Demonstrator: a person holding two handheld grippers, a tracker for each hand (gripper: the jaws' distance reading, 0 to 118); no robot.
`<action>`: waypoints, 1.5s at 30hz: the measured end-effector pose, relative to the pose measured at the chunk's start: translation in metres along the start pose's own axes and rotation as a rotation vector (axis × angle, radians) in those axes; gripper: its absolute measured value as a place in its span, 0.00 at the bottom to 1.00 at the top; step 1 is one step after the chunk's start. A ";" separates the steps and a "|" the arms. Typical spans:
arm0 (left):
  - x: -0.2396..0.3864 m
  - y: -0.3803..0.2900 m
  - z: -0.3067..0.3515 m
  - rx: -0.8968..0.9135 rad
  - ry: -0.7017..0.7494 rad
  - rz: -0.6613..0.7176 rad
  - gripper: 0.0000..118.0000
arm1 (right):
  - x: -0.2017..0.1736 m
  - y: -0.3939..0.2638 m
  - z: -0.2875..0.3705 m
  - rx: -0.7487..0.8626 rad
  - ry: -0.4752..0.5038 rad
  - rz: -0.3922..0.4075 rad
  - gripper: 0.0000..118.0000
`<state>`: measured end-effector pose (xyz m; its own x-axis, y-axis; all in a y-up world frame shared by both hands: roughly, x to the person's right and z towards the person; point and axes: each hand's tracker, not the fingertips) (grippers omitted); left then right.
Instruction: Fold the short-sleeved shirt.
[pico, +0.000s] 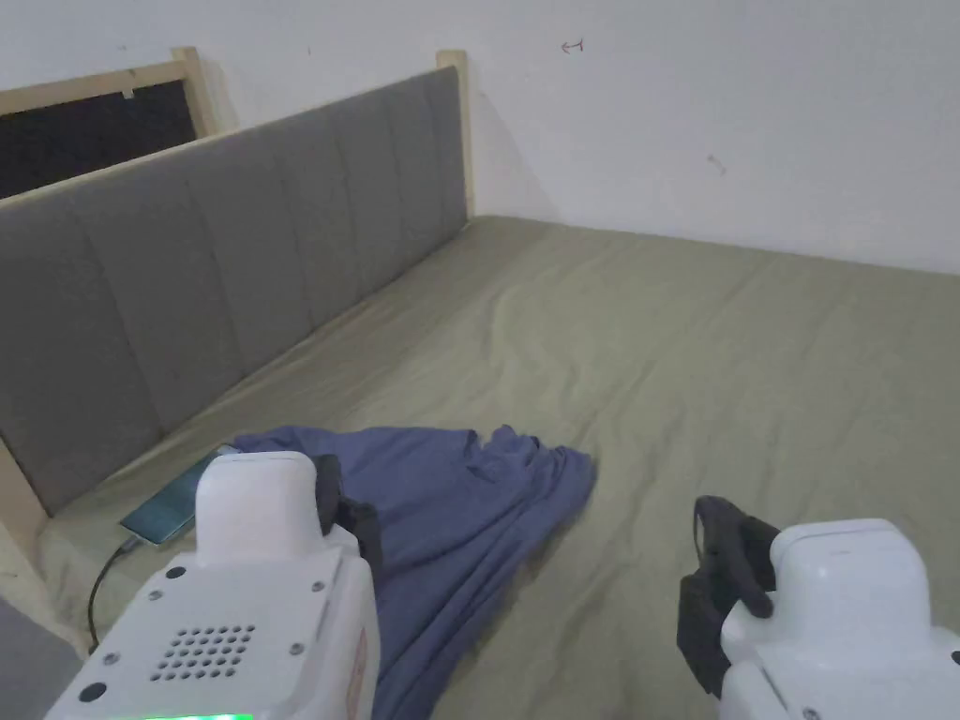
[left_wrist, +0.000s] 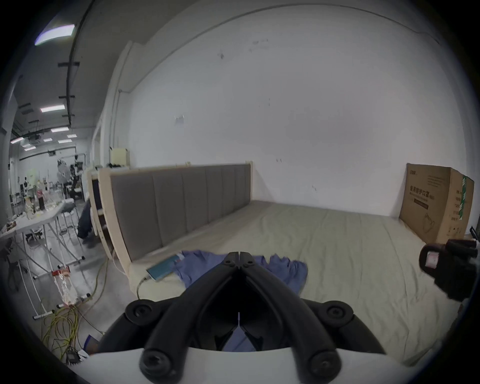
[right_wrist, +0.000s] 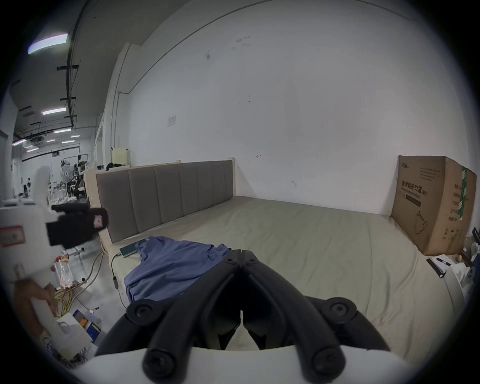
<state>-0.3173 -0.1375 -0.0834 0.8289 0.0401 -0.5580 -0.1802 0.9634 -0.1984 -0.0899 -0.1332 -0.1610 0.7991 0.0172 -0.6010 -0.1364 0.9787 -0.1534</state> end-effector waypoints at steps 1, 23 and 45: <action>0.000 -0.006 -0.012 -0.028 -0.006 0.004 0.00 | 0.001 -0.001 -0.001 -0.005 -0.003 0.003 0.00; 0.002 -0.121 -0.261 -0.705 -0.206 -0.134 0.92 | 0.029 -0.058 -0.054 -0.291 -0.015 -0.062 0.00; -0.051 -0.060 -0.227 -0.636 -0.288 0.409 0.02 | 0.079 -0.050 -0.032 -0.278 -0.106 -0.270 0.00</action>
<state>-0.4691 -0.2574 -0.2255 0.7204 0.5070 -0.4733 -0.6936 0.5259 -0.4923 -0.0390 -0.1879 -0.2259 0.8817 -0.1976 -0.4284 -0.0553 0.8586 -0.5097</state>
